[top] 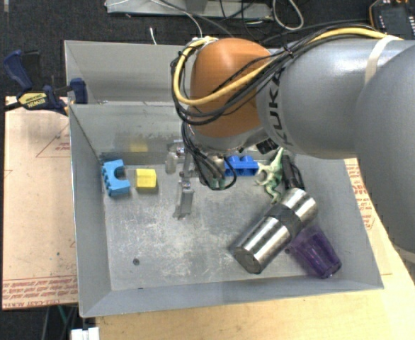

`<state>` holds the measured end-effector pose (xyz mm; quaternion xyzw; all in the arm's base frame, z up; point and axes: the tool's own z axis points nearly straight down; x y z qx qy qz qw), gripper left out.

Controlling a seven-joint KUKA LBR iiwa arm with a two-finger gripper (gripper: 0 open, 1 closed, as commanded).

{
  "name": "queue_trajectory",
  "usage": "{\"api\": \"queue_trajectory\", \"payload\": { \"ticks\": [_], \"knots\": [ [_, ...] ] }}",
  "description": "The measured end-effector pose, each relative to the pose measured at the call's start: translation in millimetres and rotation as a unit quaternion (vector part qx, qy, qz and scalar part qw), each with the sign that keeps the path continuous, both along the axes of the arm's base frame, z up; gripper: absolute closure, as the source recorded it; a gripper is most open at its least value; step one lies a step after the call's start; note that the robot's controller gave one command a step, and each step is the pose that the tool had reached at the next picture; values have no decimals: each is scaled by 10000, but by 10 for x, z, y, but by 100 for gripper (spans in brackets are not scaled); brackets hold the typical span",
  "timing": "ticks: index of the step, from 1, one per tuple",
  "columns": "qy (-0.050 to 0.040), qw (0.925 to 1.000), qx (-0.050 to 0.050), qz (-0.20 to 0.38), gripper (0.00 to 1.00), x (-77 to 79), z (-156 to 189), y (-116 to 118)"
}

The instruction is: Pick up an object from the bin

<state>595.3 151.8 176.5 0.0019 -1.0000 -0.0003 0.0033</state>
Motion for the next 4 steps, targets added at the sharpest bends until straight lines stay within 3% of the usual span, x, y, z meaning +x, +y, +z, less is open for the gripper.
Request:
{"api": "queue_trajectory", "payload": {
  "ticks": [1,2,3,4],
  "knots": [
    [-37,10000,5,-20,0,19,46,-10],
    [-21,9995,11,-303,0,480,-1086,187],
    [-110,9956,35,-932,0,404,-365,275],
    [-22,9970,9,-770,0,402,-770,354]
  ]
}}
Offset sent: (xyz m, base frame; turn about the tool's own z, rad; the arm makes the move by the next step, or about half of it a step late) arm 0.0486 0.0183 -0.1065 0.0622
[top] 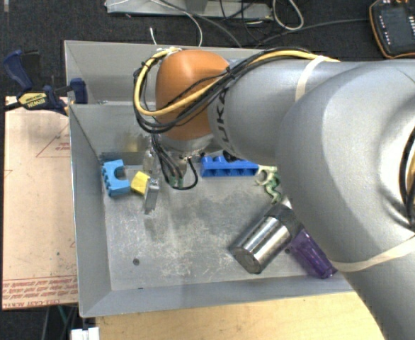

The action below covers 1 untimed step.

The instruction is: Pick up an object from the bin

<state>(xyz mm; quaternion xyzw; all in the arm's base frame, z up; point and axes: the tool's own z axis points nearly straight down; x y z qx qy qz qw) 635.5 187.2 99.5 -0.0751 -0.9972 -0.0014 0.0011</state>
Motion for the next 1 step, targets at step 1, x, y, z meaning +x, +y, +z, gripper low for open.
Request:
{"api": "queue_trajectory", "payload": {
  "ticks": [1],
  "knots": [
    [-78,9979,26,-636,0,-156,-296,116]
  ]
}}
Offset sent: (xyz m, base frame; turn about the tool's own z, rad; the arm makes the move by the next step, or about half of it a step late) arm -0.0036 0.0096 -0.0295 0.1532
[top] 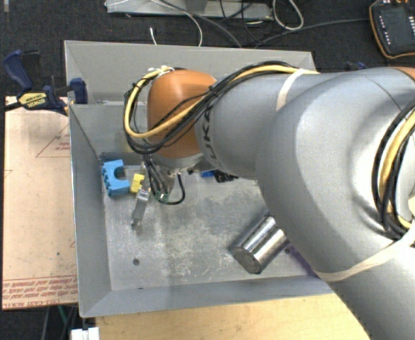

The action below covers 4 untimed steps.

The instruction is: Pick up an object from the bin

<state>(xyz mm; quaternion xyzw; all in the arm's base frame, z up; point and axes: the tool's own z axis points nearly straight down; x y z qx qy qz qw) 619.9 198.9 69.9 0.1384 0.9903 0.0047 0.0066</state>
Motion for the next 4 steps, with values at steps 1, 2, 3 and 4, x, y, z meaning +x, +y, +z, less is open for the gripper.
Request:
{"api": "queue_trajectory", "payload": {
  "ticks": [1,2,3,4],
  "knots": [
    [50,9999,-7,-112,100,123,3,-10],
    [50,9999,-7,-112,100,123,3,-10],
    [52,9999,-7,-113,100,121,24,-11],
    [105,9999,-18,-116,100,90,194,-19]
  ]
}}
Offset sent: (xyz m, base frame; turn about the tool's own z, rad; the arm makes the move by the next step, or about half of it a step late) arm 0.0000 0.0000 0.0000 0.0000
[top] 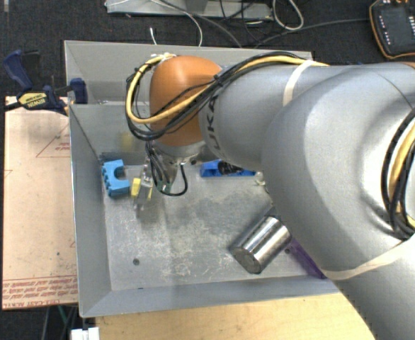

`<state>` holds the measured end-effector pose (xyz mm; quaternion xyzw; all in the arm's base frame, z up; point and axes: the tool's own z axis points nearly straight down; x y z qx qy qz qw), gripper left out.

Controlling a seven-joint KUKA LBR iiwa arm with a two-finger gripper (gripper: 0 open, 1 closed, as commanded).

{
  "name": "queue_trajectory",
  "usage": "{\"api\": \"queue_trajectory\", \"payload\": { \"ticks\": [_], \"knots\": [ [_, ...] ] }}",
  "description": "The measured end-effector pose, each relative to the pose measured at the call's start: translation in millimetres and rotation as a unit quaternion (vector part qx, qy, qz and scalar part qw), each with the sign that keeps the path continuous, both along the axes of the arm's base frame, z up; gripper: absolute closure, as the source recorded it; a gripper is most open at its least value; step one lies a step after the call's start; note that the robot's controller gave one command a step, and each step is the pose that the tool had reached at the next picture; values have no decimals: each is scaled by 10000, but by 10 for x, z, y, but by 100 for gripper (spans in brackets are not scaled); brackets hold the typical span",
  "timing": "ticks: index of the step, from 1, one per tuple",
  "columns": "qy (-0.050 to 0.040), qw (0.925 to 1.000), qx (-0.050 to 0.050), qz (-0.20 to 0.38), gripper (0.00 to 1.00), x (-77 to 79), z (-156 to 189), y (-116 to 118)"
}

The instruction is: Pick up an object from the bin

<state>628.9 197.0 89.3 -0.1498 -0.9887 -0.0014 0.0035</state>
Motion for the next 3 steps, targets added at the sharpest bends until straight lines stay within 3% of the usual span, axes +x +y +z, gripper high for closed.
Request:
{"api": "queue_trajectory", "payload": {
  "ticks": [1,3],
  "knots": [
    [-55,10000,16,4,100,30,362,9],
    [-61,10000,20,13,100,33,936,10]
  ]
}}
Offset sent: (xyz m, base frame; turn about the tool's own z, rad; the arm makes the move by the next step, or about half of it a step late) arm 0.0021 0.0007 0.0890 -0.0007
